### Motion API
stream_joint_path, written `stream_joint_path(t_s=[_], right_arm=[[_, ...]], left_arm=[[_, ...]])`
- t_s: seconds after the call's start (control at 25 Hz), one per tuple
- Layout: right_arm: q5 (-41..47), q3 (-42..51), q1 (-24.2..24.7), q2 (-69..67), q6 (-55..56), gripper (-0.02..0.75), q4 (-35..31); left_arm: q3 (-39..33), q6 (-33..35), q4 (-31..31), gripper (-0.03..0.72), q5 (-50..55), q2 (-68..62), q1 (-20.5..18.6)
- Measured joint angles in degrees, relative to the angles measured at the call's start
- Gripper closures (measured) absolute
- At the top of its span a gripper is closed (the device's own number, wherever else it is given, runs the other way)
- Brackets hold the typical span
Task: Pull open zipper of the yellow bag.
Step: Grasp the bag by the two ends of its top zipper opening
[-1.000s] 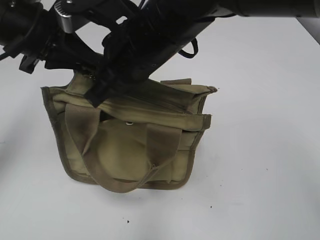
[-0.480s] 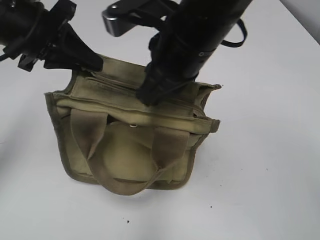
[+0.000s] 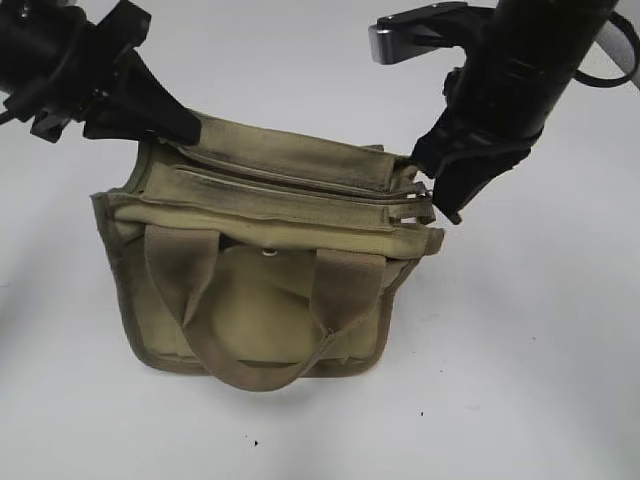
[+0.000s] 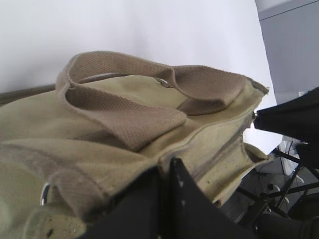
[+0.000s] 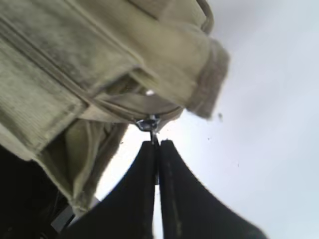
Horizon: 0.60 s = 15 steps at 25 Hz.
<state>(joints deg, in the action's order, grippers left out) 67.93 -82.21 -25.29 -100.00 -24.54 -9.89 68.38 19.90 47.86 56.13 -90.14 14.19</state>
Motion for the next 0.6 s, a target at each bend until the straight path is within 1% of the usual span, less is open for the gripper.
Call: stream_joint_path(t_s=[0.24, 0.28, 0.36, 0.44, 0.56, 0.6], right_arm=[[1.34, 0.00, 1.58, 0.00, 2.67, 0.734, -0.35], [1.42, 0.00, 1.58, 0.07, 3.59, 0.722, -0.40], [1.40, 0.00, 1.64, 0.59, 6.68, 0.672, -0.23], [1.40, 0.05, 1.80, 1.92, 9.50, 0.579, -0.03], [1.47, 0.11, 1.77, 5.33, 12.72, 0.430, 0.08], [1.47, 0.18, 1.77, 6.78, 13.52, 0.391, 0.08]], left_arm=[[0.00, 0.00, -0.30, 0.684, 0.05, 0.00, 0.00], [0.00, 0.00, -0.36, 0.680, 0.05, 0.00, 0.00], [0.00, 0.00, -0.72, 0.657, 0.25, 0.11, 0.00], [0.00, 0.00, -2.05, 0.593, 0.40, 0.56, 0.00], [0.00, 0.00, -4.90, 0.412, 0.14, 3.22, 0.00], [0.00, 0.00, -5.93, 0.365, 0.08, 4.36, 0.00]])
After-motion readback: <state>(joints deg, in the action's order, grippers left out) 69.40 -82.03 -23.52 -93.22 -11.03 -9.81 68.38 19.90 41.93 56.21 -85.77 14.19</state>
